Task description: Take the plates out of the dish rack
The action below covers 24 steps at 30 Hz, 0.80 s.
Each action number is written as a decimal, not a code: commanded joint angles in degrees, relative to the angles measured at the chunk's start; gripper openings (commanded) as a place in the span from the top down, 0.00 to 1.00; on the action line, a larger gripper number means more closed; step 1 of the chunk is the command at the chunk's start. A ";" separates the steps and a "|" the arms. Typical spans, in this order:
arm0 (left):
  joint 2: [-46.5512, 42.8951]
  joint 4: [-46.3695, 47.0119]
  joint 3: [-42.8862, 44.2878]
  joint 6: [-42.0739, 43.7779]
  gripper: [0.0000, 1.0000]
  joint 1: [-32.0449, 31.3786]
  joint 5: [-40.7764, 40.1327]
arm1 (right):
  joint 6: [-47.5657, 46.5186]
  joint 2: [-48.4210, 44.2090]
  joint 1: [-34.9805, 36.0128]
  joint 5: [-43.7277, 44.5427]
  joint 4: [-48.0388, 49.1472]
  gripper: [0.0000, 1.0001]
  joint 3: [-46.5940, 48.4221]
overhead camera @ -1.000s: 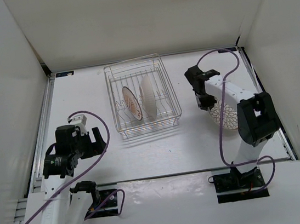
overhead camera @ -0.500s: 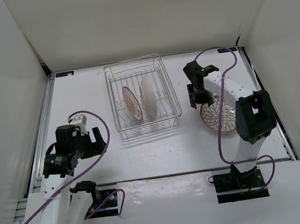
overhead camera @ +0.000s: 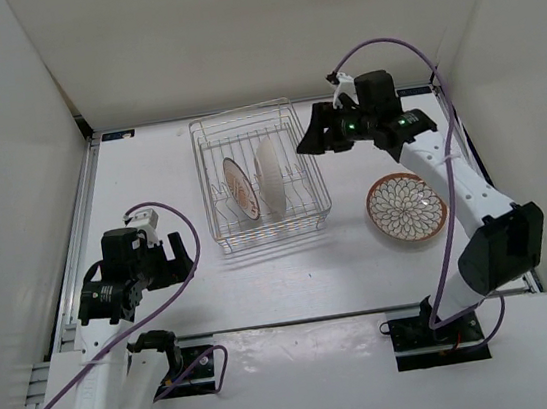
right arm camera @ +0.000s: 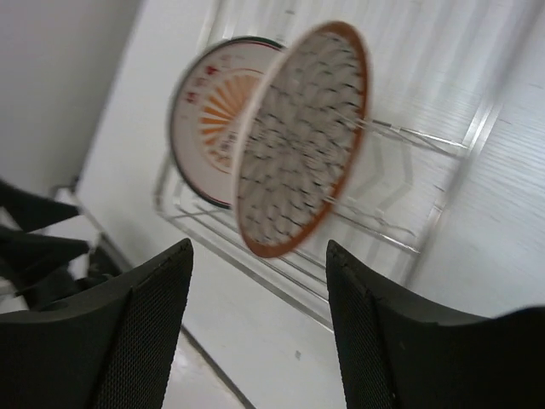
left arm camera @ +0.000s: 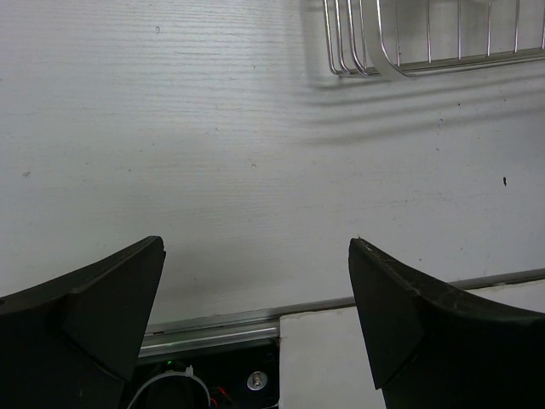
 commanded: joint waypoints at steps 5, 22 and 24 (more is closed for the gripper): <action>-0.25 -0.16 0.09 -0.10 0.00 -0.13 0.45 | 6.64 5.93 2.21 -16.93 16.58 0.30 -2.57; -0.43 0.19 0.00 -0.10 0.00 -0.13 1.15 | 4.17 15.95 6.52 -12.88 13.33 0.58 2.34; -0.43 0.02 -0.09 -0.01 0.00 -0.13 1.33 | 4.96 16.58 6.79 -12.97 13.51 0.69 3.05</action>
